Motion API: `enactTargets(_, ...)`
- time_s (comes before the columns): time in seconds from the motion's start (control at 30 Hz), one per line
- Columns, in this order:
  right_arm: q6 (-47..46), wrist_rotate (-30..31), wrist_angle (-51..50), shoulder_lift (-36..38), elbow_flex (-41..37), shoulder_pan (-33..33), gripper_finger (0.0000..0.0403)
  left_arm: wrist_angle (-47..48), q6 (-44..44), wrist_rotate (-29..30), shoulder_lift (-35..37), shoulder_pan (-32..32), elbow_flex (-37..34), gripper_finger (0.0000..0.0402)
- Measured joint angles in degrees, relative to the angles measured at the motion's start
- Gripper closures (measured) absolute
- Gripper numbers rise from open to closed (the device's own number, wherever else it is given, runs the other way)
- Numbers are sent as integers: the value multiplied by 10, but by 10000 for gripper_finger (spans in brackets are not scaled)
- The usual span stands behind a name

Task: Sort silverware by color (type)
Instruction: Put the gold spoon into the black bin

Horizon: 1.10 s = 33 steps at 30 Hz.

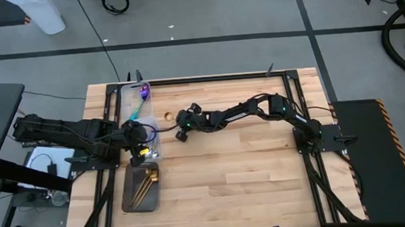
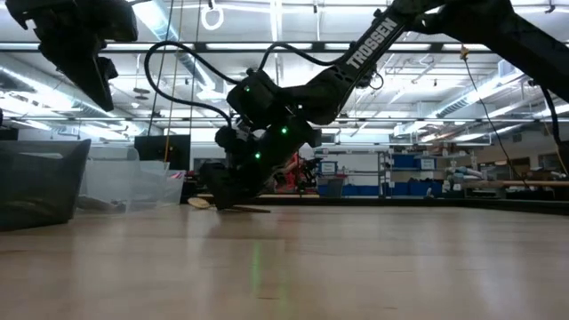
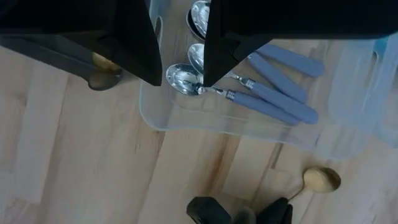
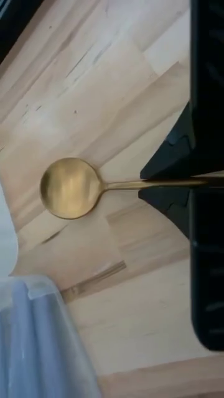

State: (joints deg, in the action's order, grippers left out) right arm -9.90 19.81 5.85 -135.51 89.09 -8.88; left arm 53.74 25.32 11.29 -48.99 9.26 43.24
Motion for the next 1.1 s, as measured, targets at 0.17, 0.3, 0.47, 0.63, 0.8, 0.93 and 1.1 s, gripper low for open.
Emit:
enactTargets(0.17, 10, 4, -41, 16, -1, 2, 376, 0, -12, 0, 0, 0, 0, 276)
enactTargets(0.3, 38, 2, -102, 45, -5, 8, 379, -18, -21, 4, -1, 0, 0, 276)
enactTargets(0.47, 93, -13, -144, 93, -5, 22, 386, -62, -85, 19, -15, 0, 0, 276)
enactTargets(0.63, 83, -87, -191, 138, -5, 21, 384, -88, -159, 81, -56, 13, 0, 276)
enactTargets(0.8, 48, -157, -229, 170, -4, 18, 384, -115, -215, 143, -98, 40, 0, 275)
enactTargets(0.93, 22, -201, -235, 175, -4, 16, 384, -138, -235, 179, -124, 54, 0, 260)
enactTargets(1.1, 6, -228, -245, 179, -4, 15, 383, -146, -237, 233, -149, 68, 0, 204)
